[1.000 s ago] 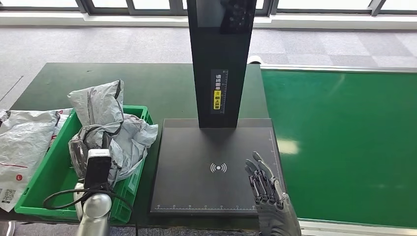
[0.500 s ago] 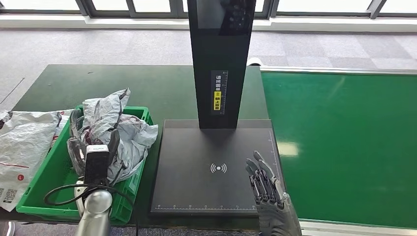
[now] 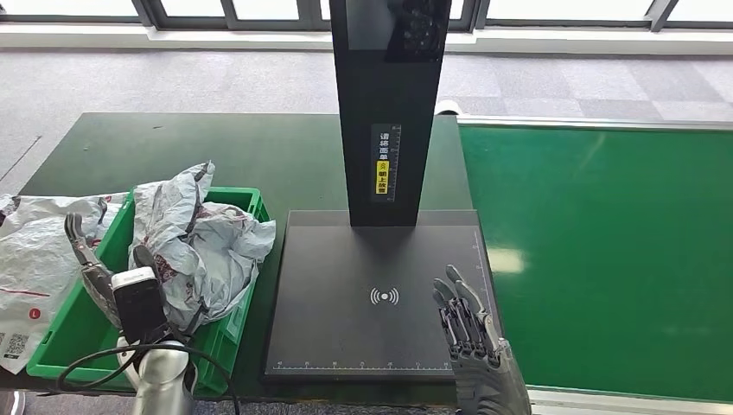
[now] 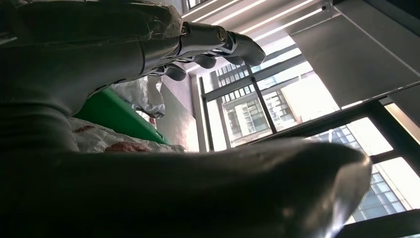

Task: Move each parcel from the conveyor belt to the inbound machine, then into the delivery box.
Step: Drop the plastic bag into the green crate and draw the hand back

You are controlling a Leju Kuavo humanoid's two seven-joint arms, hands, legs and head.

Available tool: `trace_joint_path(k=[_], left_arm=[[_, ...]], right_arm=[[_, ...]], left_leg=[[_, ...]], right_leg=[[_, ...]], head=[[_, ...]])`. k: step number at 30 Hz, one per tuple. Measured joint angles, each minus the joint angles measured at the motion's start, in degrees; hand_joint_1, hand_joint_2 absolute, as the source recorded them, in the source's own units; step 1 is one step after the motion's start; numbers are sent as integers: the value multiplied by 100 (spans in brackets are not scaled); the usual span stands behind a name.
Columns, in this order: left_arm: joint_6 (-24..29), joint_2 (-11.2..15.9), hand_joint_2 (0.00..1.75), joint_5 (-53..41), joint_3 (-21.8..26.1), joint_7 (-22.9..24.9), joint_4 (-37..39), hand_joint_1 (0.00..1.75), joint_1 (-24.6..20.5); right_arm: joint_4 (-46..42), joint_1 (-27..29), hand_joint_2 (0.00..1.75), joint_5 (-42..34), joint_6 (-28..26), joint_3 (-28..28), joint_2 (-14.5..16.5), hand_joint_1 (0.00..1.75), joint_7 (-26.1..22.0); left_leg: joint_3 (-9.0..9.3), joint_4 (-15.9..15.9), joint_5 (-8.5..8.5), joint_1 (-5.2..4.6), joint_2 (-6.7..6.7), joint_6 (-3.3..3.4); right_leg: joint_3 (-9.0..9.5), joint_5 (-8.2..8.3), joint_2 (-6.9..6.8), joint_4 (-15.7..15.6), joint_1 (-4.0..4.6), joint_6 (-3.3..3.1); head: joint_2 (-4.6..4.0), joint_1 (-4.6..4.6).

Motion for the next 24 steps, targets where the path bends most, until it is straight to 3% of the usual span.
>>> trace_joint_path(k=[7,13,17,20,24], left_arm=[[16,-103,0,105,154,-167,-134,0,85],[10,-135,0,1493,273,-931,-913,0,561],[-278,-144,0,2048,-27,-1026,-1654,0,896],[-1416,-96,0,2466,-516,-1032,-1891,0,992],[-4086,-37,0,3185,-1024,-1031,-1709,0,939]], right_arm=[[0,-2,175,-21,10,-17,0,0,0],[0,14,175,-105,-22,-48,0,0,-1],[-10,44,175,-210,-129,-72,-2,0,-2],[-89,155,175,-355,-273,-86,-16,0,-2],[-241,327,175,-558,-402,-90,-87,0,-2]], left_leg=[[-7,-1,-4,1,2,-4],[21,3,-2,4,14,-8],[14,6,-2,5,9,-5],[9,8,-5,4,7,-1],[5,11,-7,2,12,2]], right_leg=[[-3,-2,3,1,4,-2],[-34,3,12,3,11,-4],[-45,3,10,1,9,-4],[-48,1,6,-1,6,-1],[-49,6,10,-2,3,5]], head=[[0,1],[0,1],[0,0],[0,0],[0,1]])
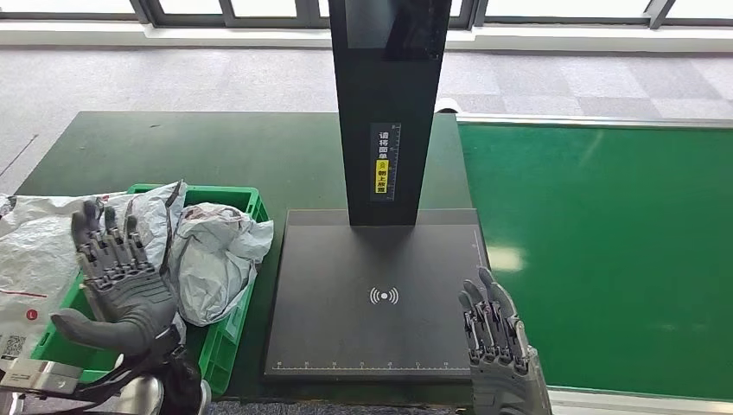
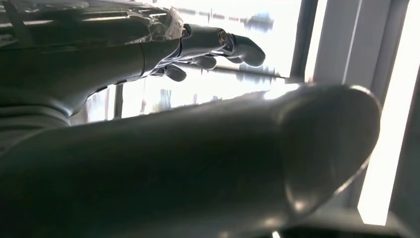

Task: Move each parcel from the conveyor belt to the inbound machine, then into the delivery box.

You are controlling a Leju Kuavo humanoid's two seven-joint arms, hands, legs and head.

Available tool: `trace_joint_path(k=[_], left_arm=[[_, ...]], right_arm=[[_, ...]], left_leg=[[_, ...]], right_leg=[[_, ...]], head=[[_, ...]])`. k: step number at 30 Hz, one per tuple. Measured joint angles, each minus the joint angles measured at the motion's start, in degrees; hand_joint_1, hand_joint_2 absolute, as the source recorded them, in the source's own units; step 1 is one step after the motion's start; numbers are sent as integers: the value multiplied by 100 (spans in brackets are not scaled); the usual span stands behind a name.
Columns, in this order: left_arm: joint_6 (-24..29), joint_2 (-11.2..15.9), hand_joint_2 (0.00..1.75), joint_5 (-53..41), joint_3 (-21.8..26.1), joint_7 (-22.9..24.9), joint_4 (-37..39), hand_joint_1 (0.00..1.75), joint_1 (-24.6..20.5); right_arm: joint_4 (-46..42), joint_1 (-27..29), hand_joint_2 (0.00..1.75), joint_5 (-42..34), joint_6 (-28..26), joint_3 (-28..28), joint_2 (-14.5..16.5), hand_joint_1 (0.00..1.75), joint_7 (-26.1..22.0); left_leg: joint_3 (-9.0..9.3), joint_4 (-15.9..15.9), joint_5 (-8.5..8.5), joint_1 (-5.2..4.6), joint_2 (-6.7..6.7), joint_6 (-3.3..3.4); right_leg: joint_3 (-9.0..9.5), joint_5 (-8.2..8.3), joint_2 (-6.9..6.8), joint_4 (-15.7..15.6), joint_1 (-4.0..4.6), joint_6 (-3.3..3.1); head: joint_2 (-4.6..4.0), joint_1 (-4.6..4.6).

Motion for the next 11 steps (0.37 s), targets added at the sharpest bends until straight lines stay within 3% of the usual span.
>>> trace_joint_path(k=[3,11], left_arm=[[-1188,23,0,345,-149,6,320,0,-91],[-2378,92,0,16,-328,7,713,0,-232]], right_arm=[[-77,57,175,-140,-38,0,-68,0,0],[-122,46,175,-322,58,-2,-181,0,0]], left_leg=[[1,1,0,0,9,0],[-1,1,1,1,13,0]], right_leg=[[0,5,10,0,0,2],[-1,5,10,2,3,1]], head=[[0,0],[0,0]])
